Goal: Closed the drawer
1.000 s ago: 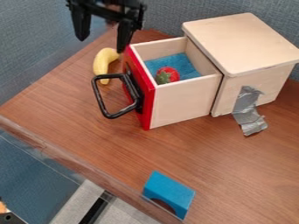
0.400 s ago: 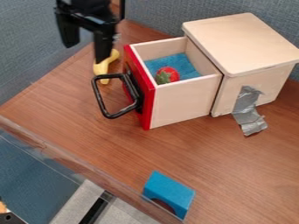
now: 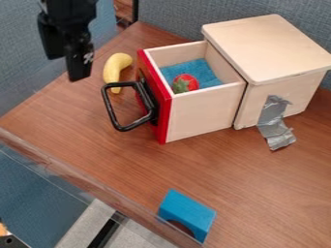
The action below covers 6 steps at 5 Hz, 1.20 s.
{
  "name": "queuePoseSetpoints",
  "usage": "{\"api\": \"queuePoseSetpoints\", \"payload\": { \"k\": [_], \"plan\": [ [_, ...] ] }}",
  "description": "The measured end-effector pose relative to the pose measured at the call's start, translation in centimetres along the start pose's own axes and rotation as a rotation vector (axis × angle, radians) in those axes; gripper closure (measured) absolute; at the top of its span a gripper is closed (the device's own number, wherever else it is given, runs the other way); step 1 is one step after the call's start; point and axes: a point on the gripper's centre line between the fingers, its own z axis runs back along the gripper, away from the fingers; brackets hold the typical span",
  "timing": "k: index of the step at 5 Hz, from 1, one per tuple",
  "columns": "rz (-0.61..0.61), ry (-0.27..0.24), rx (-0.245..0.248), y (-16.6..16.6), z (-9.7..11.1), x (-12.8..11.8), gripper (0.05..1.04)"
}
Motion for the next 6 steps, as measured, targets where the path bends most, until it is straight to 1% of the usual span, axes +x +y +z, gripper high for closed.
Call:
{"api": "queuePoseSetpoints", "payload": {
  "k": [1, 3, 4, 5, 6],
  "plan": [
    [-0.071, 0.068, -0.009, -0.4, -1.5, -1.2, 0.084],
    [-0.169, 0.143, 0.024, -0.2, -3.6, -2.4, 0.084],
    [-0.215, 0.154, 0.047, -0.2, -4.3, -2.3, 0.084],
    [-0.258, 0.137, 0.078, -0.4, -5.1, -2.2, 0.084],
    [-0.279, 0.079, 0.086, -0.7, -6.0, -1.8, 0.084]
  ]
}}
